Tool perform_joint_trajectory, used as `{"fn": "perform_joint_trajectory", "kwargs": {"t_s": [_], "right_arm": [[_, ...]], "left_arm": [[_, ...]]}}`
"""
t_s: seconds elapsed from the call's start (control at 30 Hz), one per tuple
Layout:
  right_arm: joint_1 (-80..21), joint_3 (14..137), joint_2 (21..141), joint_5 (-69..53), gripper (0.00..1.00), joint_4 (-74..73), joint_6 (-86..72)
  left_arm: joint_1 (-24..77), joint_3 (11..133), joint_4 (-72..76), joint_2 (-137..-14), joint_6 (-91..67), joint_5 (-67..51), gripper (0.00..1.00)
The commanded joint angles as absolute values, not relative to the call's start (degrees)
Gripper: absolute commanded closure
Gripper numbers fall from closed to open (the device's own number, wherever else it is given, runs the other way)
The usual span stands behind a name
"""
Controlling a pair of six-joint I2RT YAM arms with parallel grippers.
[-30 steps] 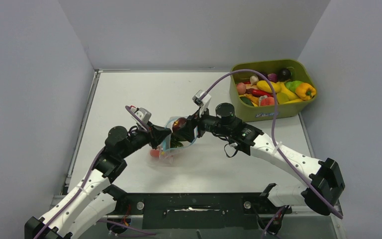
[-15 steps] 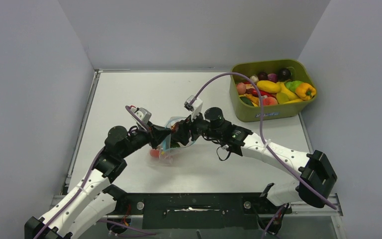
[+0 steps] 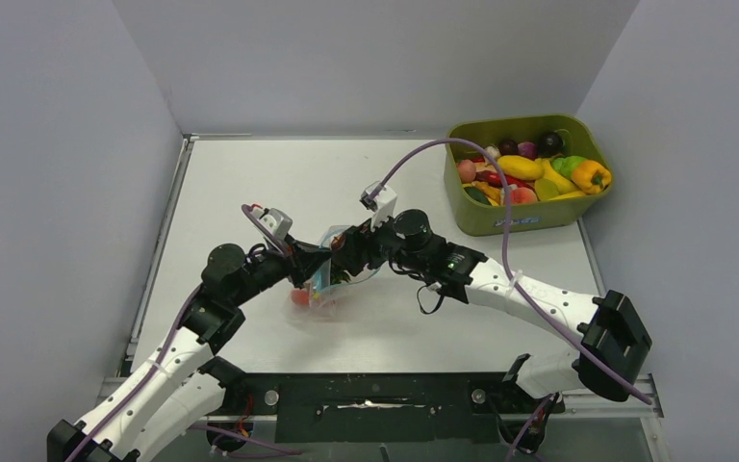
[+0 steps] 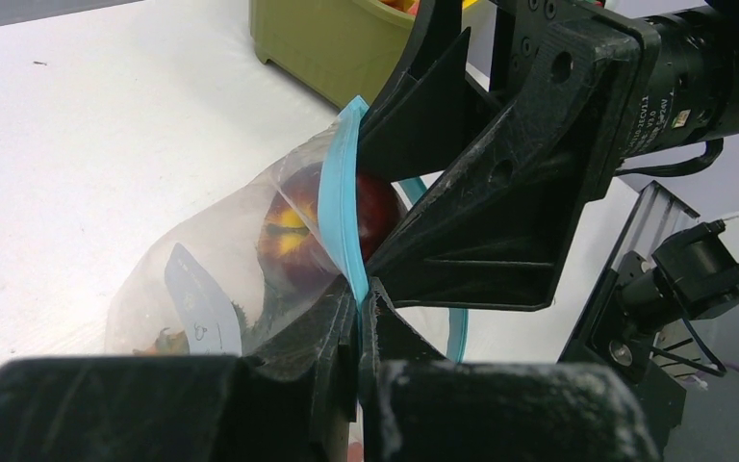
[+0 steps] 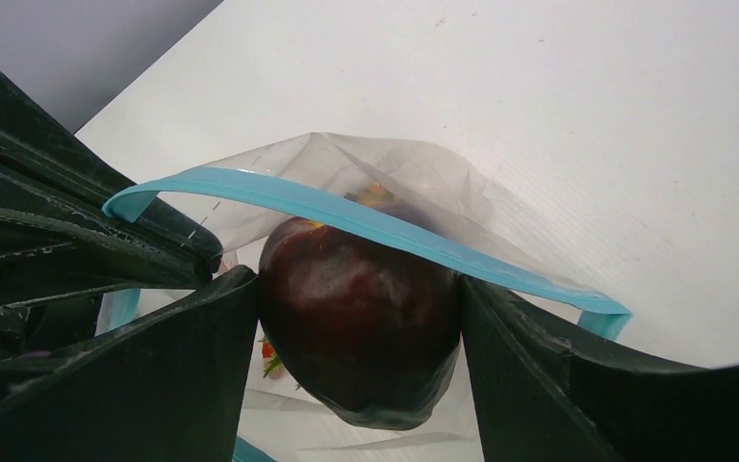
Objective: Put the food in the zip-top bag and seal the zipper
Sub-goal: Place the fake fruit in the zipper food storage bag.
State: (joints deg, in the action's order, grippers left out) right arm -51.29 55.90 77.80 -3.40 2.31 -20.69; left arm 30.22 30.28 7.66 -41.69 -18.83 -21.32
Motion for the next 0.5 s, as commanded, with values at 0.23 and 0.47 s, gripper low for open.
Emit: {"fn": "perform_joint_trajectory", "kwargs": {"t_s": [0.23, 0.47], "right_arm": [[-52.4, 49.8, 71.0, 0.2, 0.33, 10.6, -18.5], [-52.5, 51.9, 67.7, 5.3, 0.17, 2.1, -17.6]], "left_arm": [[30.1, 32.3, 12.1, -39.7, -18.5, -22.5, 1.00], [30.1, 32.3, 12.3, -39.6, -18.7, -22.6, 1.00]]}}
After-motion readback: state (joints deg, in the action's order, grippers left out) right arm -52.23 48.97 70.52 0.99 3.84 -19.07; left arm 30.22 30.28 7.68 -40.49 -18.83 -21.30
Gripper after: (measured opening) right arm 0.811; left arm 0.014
